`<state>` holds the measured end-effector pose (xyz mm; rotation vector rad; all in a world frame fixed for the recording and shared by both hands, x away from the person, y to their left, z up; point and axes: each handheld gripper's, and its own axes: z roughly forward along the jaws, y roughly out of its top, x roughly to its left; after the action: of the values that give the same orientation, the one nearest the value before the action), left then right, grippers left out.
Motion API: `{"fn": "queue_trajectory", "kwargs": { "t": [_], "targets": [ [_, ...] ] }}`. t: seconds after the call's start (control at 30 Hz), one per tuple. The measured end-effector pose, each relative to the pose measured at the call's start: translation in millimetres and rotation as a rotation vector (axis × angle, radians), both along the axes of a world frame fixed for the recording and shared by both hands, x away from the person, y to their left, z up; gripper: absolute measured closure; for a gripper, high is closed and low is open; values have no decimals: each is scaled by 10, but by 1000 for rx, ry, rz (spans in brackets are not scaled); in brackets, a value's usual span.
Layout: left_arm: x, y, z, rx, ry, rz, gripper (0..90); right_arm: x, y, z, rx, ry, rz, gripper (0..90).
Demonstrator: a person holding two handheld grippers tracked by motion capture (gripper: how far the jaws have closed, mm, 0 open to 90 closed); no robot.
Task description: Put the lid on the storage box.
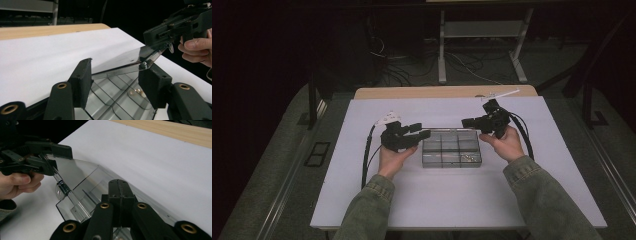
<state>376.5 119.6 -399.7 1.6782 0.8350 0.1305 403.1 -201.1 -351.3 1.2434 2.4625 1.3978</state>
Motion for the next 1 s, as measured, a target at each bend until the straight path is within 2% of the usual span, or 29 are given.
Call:
{"fn": "queue_trajectory", "kwargs": {
  "t": [0.23,0.53,0.7,1.0],
  "targets": [
    [-87,3,-104,33,33,17,403,-107,-17,-128,21,-1,8,893],
    [-154,10,-191,78,68,-3,398,-177,-48,-270,48,-7,5,893],
    [-198,11,-251,103,88,-19,412,-221,-46,-332,46,-11,5,893],
    [-280,-3,-311,198,115,-62,412,-313,-53,-513,78,-10,-12,893]
  ]
}}
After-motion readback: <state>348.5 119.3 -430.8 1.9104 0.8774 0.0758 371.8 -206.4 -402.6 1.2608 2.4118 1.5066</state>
